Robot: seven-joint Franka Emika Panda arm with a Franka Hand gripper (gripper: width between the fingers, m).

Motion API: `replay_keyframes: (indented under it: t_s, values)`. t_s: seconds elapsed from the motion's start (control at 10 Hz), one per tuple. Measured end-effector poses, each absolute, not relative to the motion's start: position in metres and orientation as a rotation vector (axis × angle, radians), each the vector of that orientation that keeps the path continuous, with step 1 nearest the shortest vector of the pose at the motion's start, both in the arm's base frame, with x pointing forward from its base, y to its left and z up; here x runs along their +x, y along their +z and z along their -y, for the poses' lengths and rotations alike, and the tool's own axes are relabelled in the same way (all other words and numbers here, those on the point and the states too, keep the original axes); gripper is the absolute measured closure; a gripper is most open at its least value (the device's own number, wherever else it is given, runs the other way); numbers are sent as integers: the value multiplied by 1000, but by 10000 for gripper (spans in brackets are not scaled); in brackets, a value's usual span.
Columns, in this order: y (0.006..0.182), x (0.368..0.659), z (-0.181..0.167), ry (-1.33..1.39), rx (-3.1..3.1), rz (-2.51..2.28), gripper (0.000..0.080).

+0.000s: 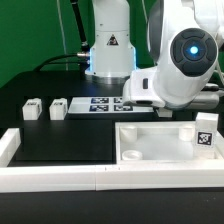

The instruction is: Assemble square table

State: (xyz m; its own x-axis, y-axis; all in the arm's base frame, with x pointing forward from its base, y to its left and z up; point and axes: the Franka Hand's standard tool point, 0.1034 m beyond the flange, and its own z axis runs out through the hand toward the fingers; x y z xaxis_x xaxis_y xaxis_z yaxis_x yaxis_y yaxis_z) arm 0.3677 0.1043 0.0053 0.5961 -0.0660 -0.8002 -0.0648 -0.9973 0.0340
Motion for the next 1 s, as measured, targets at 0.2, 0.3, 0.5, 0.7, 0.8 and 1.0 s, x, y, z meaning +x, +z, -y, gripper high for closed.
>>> replay_keyframes:
  t_s: [0.2, 0.3, 0.5, 0.7, 0.8, 1.0]
  values:
    - [5, 368, -103, -1407, 2806, 119, 512]
    - [5, 368, -103, -1407, 2807, 120, 512]
    - [5, 368, -102, -1408, 2808, 124, 512]
    - [26, 388, -93, -1403, 2834, 122, 511]
    - [53, 414, -79, -1341, 2893, 148, 511]
    - [92, 431, -53, -1246, 2957, 182, 511]
